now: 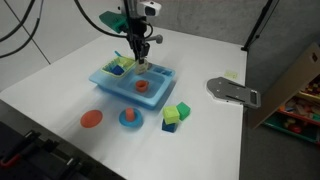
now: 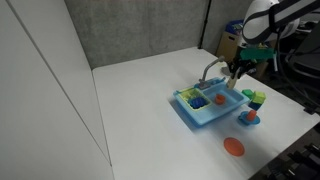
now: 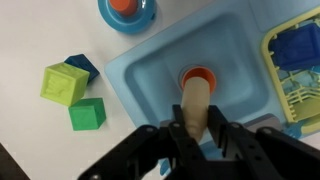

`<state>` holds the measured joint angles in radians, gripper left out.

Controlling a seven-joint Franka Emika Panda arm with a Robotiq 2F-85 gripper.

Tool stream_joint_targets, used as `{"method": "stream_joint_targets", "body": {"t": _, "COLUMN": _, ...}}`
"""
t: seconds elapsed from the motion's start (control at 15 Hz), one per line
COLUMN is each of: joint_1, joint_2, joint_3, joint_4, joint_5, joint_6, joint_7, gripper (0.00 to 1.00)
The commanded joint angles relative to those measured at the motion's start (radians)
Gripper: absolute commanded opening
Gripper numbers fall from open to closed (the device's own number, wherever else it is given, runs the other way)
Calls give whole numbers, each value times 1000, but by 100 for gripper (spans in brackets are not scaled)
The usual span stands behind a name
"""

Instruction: Put the white bottle in the sink

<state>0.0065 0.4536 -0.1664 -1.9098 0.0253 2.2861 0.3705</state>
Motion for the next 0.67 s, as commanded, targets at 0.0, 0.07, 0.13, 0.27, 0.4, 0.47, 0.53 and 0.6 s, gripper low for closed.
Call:
{"method": "stream_joint_targets", "body": {"t": 0.0, "joint_1": 8, "joint_2": -15, "joint_3": 32, "joint_4": -17, "joint_5": -12, "joint_6": 5, "joint_7": -7, "gripper": 9}}
{"method": "stream_joint_targets", "body": {"t": 0.07, "joint_1": 18, "joint_2": -20, "joint_3": 41, "joint_4": -22, "joint_5": -15, "joint_6": 3, "joint_7": -7, "gripper": 9}}
{"method": "stream_joint_targets", "body": {"t": 0.13, "joint_1": 27, "joint_2": -25, "joint_3": 51, "joint_4": -29, "joint_5": -18, "joint_6": 2, "joint_7": -7, "gripper": 9}}
{"method": "stream_joint_targets", "body": {"t": 0.27, "joint_1": 53, "joint_2": -41, "joint_3": 65, "joint_4": -48, "joint_5": -38, "joint_6": 2, "joint_7": -2, "gripper": 9}}
{"method": "stream_joint_targets", "body": {"t": 0.4, "joint_1": 82, "joint_2": -57, "joint_3": 74, "joint_4": -69, "joint_5": -70, "joint_6": 3, "joint_7": 5, "gripper": 9}}
{"method": "stream_joint_targets", "body": {"t": 0.47, "joint_1": 100, "joint_2": -69, "joint_3": 76, "joint_4": -84, "joint_5": -92, "joint_6": 8, "joint_7": 13, "gripper": 9}}
{"method": "stream_joint_targets", "body": {"t": 0.53, "joint_1": 116, "joint_2": -81, "joint_3": 75, "joint_4": -100, "joint_5": -117, "joint_6": 16, "joint_7": 22, "gripper": 9}}
{"method": "stream_joint_targets", "body": {"t": 0.6, "joint_1": 128, "joint_2": -90, "joint_3": 78, "joint_4": -112, "joint_5": -134, "joint_6": 21, "joint_7": 26, "gripper": 9}}
